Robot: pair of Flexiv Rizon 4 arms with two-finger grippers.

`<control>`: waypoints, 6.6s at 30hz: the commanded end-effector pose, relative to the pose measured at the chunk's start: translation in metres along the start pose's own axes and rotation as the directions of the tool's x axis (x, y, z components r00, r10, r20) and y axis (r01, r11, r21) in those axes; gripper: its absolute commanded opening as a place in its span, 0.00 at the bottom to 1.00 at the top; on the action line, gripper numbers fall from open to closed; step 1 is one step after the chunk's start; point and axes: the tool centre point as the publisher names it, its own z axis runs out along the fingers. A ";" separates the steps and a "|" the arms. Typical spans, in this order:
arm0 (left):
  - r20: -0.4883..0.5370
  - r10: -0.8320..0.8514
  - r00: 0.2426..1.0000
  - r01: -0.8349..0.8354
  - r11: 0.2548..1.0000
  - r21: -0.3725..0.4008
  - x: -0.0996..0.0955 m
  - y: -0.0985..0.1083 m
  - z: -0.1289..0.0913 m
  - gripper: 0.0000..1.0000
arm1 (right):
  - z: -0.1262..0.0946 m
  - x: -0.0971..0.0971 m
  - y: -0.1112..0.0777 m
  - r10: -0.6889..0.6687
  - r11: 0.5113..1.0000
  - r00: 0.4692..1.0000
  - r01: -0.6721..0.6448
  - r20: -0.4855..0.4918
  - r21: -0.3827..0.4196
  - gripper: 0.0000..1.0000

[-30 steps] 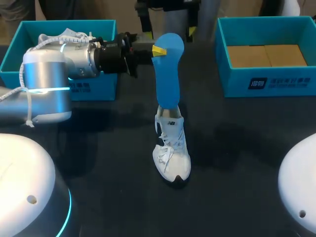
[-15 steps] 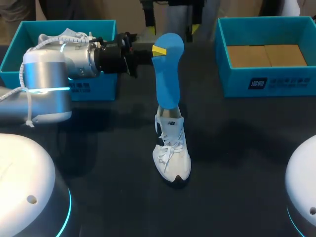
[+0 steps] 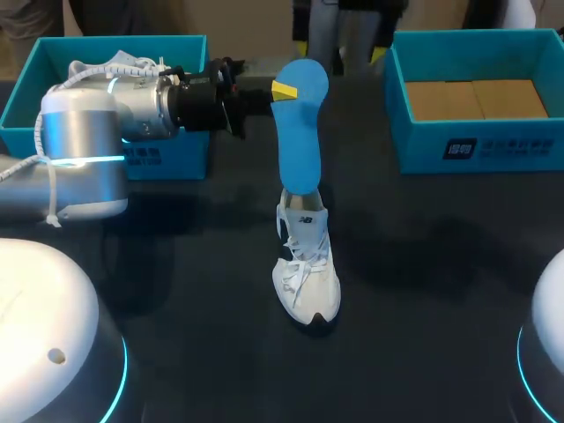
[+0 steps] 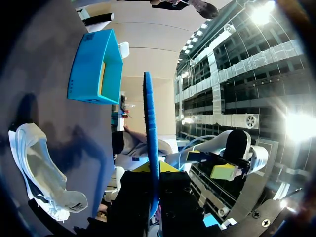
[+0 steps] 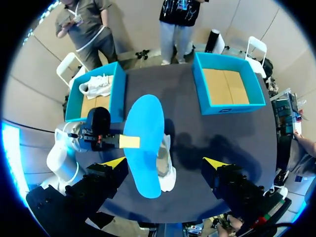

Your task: Take the shoe out of the shoebox, open the shoe tongue, remove and reinsert the insole, then place the shoe into the shoebox

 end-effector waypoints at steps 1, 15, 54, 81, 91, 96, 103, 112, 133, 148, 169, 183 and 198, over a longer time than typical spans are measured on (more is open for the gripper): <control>0.002 0.000 1.000 0.000 1.000 0.001 0.000 0.000 0.000 0.00 | 0.002 -0.012 -0.001 0.004 1.000 0.987 -0.002 -0.163 0.011 1.00; 0.002 0.000 1.000 0.000 1.000 0.001 0.000 0.000 0.000 0.00 | 0.005 -0.023 -0.001 0.088 0.996 0.860 -0.091 -0.503 0.018 1.00; 0.002 0.000 1.000 0.000 1.000 0.001 0.000 0.000 0.000 0.00 | 0.060 -0.049 0.000 0.068 0.997 0.496 -0.066 -0.866 0.040 1.00; 0.002 0.000 1.000 0.000 1.000 0.001 0.000 0.000 0.000 0.00 | 0.080 -0.052 -0.004 0.066 0.997 0.293 -0.045 -0.954 0.055 1.00; 0.002 0.000 1.000 0.000 1.000 0.001 0.000 0.000 0.000 0.00 | 0.080 -0.052 -0.004 0.066 0.997 0.293 -0.045 -0.954 0.055 1.00; 0.002 0.000 1.000 0.000 1.000 0.001 0.000 0.000 0.000 0.00 | 0.080 -0.052 -0.004 0.066 0.997 0.293 -0.045 -0.954 0.055 1.00; 0.052 0.360 0.932 -0.359 0.933 -0.024 0.003 -0.003 0.003 0.00 | 0.080 -0.052 -0.004 0.066 0.997 0.293 -0.045 -0.954 0.055 1.00; -0.051 0.724 0.688 -0.726 0.687 -0.033 0.014 -0.009 -0.003 0.00 | 0.080 -0.052 -0.004 0.066 0.997 0.293 -0.045 -0.954 0.055 1.00; 0.009 0.986 -0.167 -0.981 -0.166 -0.103 0.036 -0.025 -0.016 0.00 | 0.080 -0.052 -0.004 0.066 0.997 0.293 -0.045 -0.954 0.055 1.00; 0.009 0.986 -0.167 -0.981 -0.166 -0.103 0.036 -0.025 -0.016 0.00 | 0.080 -0.052 -0.004 0.066 0.997 0.293 -0.045 -0.954 0.055 1.00; -0.095 0.326 -0.941 -0.324 -0.945 -0.035 0.020 -0.032 -0.024 0.00 | 0.080 -0.052 -0.004 0.066 0.997 0.293 -0.045 -0.954 0.055 1.00; -0.097 -0.250 -0.963 0.248 -0.968 0.028 0.012 -0.035 -0.024 0.00 | 0.080 -0.052 -0.004 0.066 0.997 0.293 -0.045 -0.954 0.055 1.00; -0.125 -0.266 -0.956 0.270 -0.963 -0.015 0.010 -0.039 -0.023 0.00 | 0.080 -0.052 -0.004 0.066 0.997 0.293 -0.045 -0.954 0.055 1.00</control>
